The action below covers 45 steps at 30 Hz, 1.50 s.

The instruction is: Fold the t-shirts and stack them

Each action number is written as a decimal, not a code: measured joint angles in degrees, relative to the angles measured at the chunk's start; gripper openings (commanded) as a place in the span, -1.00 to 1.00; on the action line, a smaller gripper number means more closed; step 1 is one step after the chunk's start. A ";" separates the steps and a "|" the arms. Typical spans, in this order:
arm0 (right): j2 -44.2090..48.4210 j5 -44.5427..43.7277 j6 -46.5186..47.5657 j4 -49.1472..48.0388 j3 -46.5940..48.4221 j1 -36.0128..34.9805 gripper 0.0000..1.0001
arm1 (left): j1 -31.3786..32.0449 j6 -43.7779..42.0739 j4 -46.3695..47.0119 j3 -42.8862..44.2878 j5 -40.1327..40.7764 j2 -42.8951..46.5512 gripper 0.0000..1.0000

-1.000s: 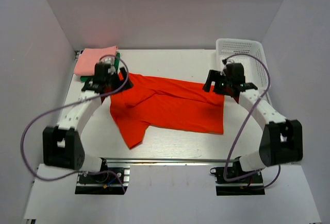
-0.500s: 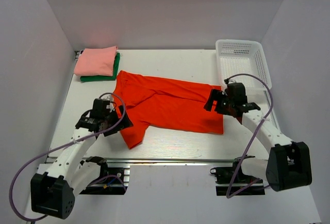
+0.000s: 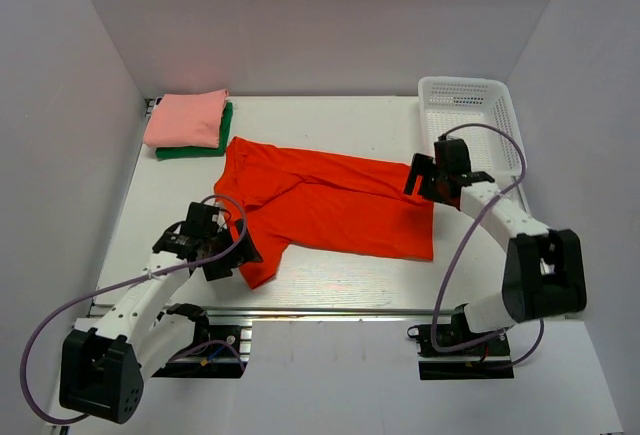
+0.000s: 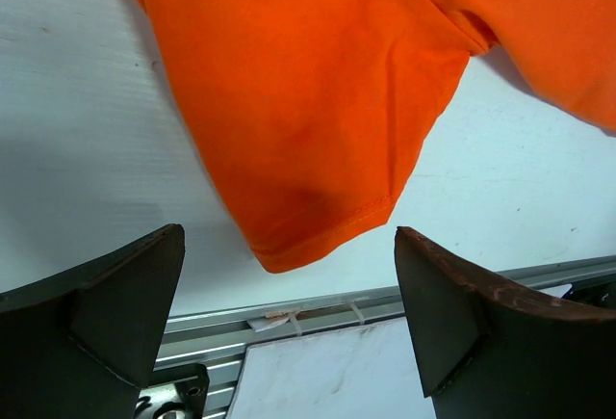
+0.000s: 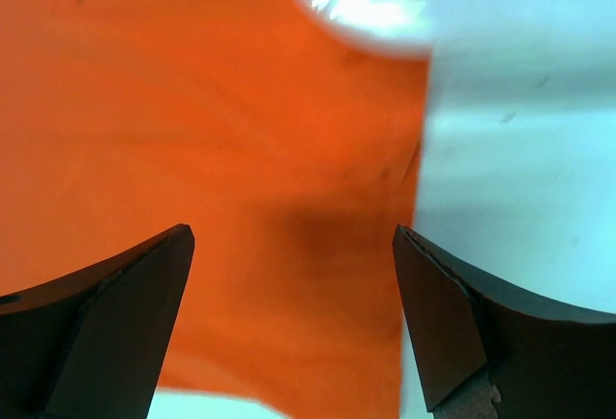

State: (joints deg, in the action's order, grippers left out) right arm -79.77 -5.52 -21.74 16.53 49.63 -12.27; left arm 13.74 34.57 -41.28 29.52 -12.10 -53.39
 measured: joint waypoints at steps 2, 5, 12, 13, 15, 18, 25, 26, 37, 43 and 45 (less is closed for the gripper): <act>-4.35 -1.99 0.33 -0.24 3.76 0.72 0.79 | 0.17 0.24 -0.37 0.00 0.02 -0.02 0.99; -9.66 -4.42 0.96 -0.39 8.33 1.95 0.79 | 0.28 0.44 -0.68 0.00 0.02 -0.79 0.99; -15.65 -7.87 3.23 0.02 13.86 4.87 0.79 | 0.28 0.52 -0.96 0.00 0.20 -2.97 0.99; -16.39 -8.31 3.69 0.00 14.58 5.20 0.79 | 0.28 0.55 -1.09 0.00 0.22 -2.99 0.99; -18.16 -8.98 4.61 -0.09 16.24 6.03 0.79 | 0.28 0.63 -1.25 0.00 0.24 -2.99 0.99; -20.79 -8.96 6.19 -0.87 18.27 7.39 0.79 | 0.28 0.66 -1.27 0.00 0.48 -2.97 0.99; -21.86 -9.33 8.00 -1.70 19.93 9.22 0.79 | 0.28 0.98 -1.66 0.00 0.72 -2.97 0.99; -21.86 -9.29 8.31 -1.70 20.17 9.46 0.79 | 0.28 1.03 -1.66 0.00 0.72 -2.97 0.99; -14.86 0.09 8.22 -3.04 12.48 10.14 0.79 | 0.28 1.29 -1.46 0.00 0.68 -2.62 0.99; -8.94 5.79 7.37 -2.93 4.63 9.01 0.79 | 0.28 1.25 -0.20 -0.24 0.39 -2.67 0.99; -6.86 6.58 6.97 -2.62 2.14 8.59 0.79 | 0.28 1.25 0.28 -0.48 0.15 -2.67 0.99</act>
State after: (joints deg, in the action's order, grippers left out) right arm -86.63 1.06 -14.76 13.91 51.77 -3.68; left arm 14.02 35.81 -40.99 29.04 -11.94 -56.05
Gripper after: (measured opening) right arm 0.896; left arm 0.995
